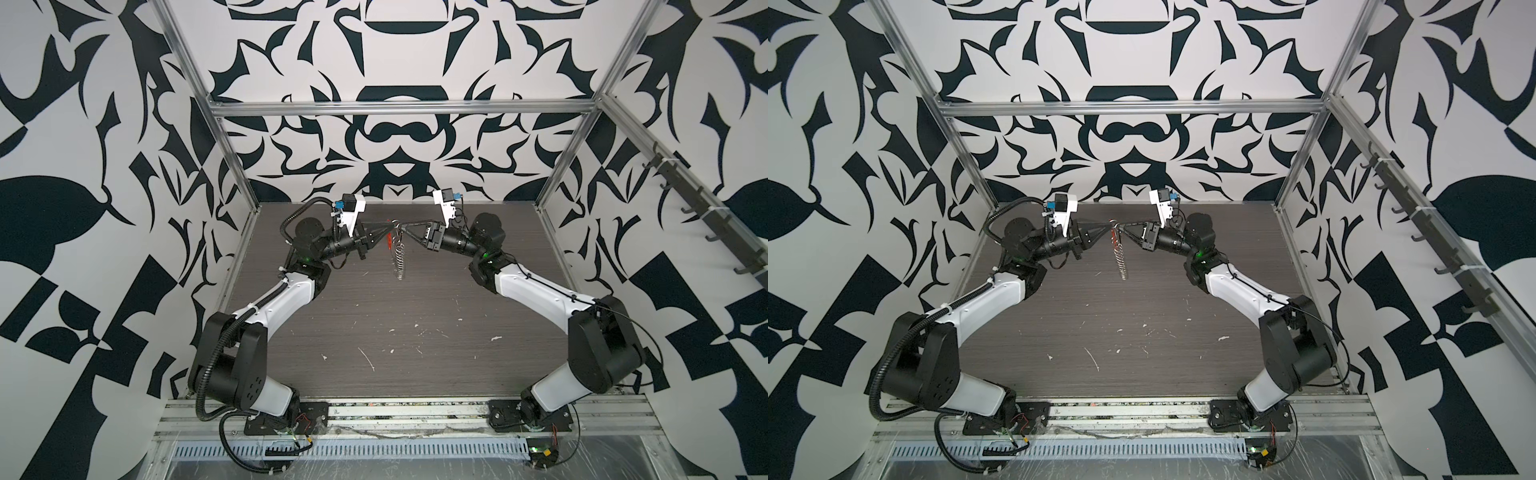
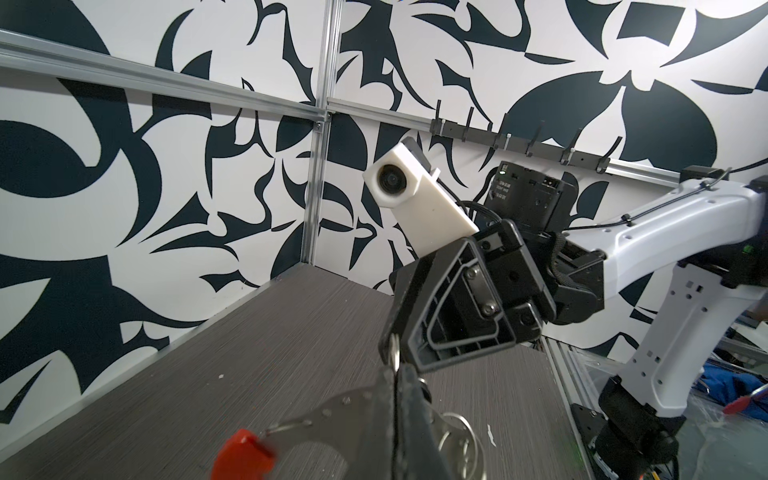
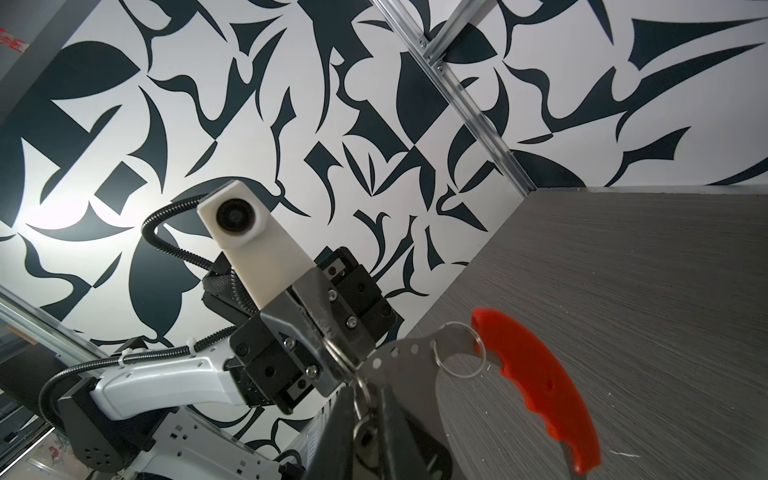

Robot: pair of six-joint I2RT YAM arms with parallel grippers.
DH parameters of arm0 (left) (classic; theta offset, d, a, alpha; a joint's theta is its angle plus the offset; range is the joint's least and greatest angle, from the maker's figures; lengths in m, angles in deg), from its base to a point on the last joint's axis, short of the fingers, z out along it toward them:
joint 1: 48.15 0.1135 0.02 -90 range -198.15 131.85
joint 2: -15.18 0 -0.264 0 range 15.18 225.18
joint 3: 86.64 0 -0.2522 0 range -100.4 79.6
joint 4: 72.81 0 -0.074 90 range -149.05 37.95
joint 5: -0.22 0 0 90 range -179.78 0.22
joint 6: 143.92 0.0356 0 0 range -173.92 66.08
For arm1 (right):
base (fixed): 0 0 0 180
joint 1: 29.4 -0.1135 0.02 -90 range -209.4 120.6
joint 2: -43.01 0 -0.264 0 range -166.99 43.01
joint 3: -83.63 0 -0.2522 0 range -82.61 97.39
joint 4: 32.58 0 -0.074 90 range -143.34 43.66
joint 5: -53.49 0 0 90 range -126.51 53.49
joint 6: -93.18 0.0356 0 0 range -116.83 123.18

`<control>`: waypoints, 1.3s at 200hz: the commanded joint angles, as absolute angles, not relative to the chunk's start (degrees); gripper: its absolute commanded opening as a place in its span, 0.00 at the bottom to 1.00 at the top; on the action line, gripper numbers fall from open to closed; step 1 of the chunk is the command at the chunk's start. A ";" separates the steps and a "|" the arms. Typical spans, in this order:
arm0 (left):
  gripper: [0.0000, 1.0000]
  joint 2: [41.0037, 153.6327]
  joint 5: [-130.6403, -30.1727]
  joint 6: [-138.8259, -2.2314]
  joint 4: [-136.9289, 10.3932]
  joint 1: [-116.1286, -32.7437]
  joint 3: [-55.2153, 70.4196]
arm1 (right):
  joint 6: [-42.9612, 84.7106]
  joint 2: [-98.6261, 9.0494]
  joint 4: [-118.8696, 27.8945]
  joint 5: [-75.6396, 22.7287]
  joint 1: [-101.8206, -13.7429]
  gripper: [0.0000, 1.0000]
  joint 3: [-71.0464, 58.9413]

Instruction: Put the keys on the keyring

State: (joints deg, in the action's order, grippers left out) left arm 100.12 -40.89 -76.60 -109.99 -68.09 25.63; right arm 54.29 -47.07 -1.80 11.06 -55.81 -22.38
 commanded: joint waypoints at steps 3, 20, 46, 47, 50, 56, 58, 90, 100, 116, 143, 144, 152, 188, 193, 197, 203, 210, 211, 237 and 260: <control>0.00 100.59 -40.66 -78.06 -115.11 -68.26 24.80 | 55.35 -47.40 2.00 11.83 -56.20 0.06 -20.91; 0.00 100.91 -40.79 -79.06 -117.01 -68.26 24.76 | 55.86 -48.26 1.91 11.96 -56.21 0.01 -20.69; 0.00 101.57 -40.67 -80.70 -119.64 -68.23 24.72 | 57.45 -49.74 2.57 12.86 -56.38 0.00 -19.96; 0.00 101.61 -40.66 -80.76 -119.66 -68.21 24.70 | 57.51 -49.77 2.64 12.91 -56.42 0.00 -19.91; 0.00 101.76 -40.71 -80.88 -119.78 -68.23 24.61 | 57.65 -49.92 2.76 13.08 -56.46 0.00 -19.86; 0.00 101.92 -40.61 -81.07 -120.03 -68.26 24.56 | 57.96 -50.18 2.87 13.24 -56.62 0.00 -19.53; 0.00 101.99 -40.57 -81.14 -120.11 -68.23 24.49 | 58.00 -50.27 2.92 13.26 -56.70 0.00 -19.46; 0.00 103.49 -40.34 -83.43 -123.90 -68.32 24.21 | 59.10 -52.18 2.96 15.06 -58.14 0.00 -17.13; 0.00 104.04 -40.18 -84.63 -125.79 -68.34 24.11 | 59.96 -52.85 3.62 15.47 -58.52 0.00 -16.61; 0.00 104.77 -40.18 -86.36 -128.56 -68.29 24.06 | 62.10 -53.99 6.24 16.03 -58.82 0.00 -16.17; 0.00 105.66 -40.21 -87.91 -130.90 -68.35 24.14 | 65.38 -55.31 10.24 16.54 -58.82 0.00 -15.95; 0.00 105.72 -40.21 -87.92 -130.97 -68.36 24.10 | 65.48 -55.37 10.38 16.56 -58.87 0.00 -15.97; 0.00 105.87 -40.26 -88.19 -131.30 -68.29 24.06 | 66.23 -55.72 11.18 16.85 -58.84 0.00 -15.73; 0.00 106.11 -40.26 -88.73 -132.28 -68.34 24.07 | 66.82 -55.71 12.20 17.30 -58.84 0.00 -15.97; 0.00 106.05 -40.18 -88.63 -132.26 -68.33 24.19 | 66.66 -55.67 12.11 17.37 -58.75 0.00 -15.98; 0.00 106.02 -40.10 -88.59 -132.22 -68.33 24.15 | 66.55 -55.56 12.03 17.39 -58.69 0.00 -15.98; 0.00 105.94 -39.97 -88.47 -132.02 -68.30 24.19 | 66.28 -55.44 11.85 17.40 -58.59 0.00 -16.05; 0.00 105.81 -39.92 -88.25 -131.75 -68.29 24.30 | 66.04 -55.15 11.63 17.27 -58.32 0.00 -16.18; 0.00 105.80 -39.85 -88.22 -131.70 -68.28 24.31 | 66.03 -55.11 11.61 17.23 -58.23 0.00 -16.26; 0.00 104.86 -39.26 -86.74 -129.82 -68.28 25.04 | 64.23 -53.37 9.84 16.51 -56.80 0.00 -16.94; 0.00 103.99 -39.15 -84.77 -127.63 -68.36 25.56 | 60.04 -50.67 4.63 15.97 -55.43 0.00 -17.13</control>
